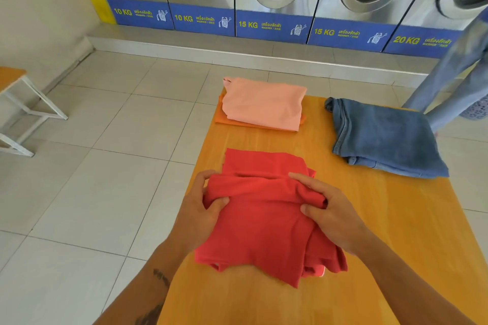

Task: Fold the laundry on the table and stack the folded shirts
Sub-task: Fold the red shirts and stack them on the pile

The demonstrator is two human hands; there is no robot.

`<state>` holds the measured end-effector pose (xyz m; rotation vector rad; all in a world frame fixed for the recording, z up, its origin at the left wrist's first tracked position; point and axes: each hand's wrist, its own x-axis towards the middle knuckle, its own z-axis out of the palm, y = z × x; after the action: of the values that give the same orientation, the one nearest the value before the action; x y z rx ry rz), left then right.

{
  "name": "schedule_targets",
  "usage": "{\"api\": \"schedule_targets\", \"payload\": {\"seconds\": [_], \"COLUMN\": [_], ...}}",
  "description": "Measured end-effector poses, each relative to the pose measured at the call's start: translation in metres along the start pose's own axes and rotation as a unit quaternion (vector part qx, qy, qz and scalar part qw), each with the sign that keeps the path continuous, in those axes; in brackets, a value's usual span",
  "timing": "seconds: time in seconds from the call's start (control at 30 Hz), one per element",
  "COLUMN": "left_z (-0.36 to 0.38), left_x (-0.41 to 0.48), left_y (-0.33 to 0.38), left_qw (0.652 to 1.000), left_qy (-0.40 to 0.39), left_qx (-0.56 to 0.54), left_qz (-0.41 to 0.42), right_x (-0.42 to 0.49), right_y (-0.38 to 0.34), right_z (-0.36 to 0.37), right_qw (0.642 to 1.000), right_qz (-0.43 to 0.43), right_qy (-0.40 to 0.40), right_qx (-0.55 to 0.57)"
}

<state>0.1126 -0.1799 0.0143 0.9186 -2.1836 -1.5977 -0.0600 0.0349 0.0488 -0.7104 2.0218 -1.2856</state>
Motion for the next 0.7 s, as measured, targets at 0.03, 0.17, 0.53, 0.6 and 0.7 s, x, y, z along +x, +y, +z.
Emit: {"api": "schedule_targets", "payload": {"seconds": [0.03, 0.17, 0.53, 0.6, 0.7], "left_z": [0.0, 0.01, 0.002, -0.007, -0.017], "left_x": [0.004, 0.02, 0.112, 0.146, 0.202], "left_y": [0.003, 0.008, 0.044, 0.062, 0.089], "left_qw": [1.0, 0.999, 0.998, 0.996, 0.994], "left_qy": [-0.012, -0.028, -0.048, -0.061, -0.065], "left_qx": [-0.008, 0.029, -0.015, -0.023, -0.034], "left_qz": [0.001, 0.03, 0.039, 0.055, 0.077], "right_x": [0.004, 0.02, 0.096, 0.124, 0.175], "right_y": [-0.001, 0.002, -0.043, -0.064, -0.089], "right_z": [-0.005, -0.016, -0.057, -0.075, -0.096], "right_qw": [1.0, 0.991, 0.967, 0.968, 0.974], "right_qz": [0.01, 0.089, 0.159, 0.148, 0.123], "right_qy": [-0.002, -0.007, 0.005, -0.023, -0.038], "right_qx": [0.011, 0.1, 0.197, 0.202, 0.187]}}
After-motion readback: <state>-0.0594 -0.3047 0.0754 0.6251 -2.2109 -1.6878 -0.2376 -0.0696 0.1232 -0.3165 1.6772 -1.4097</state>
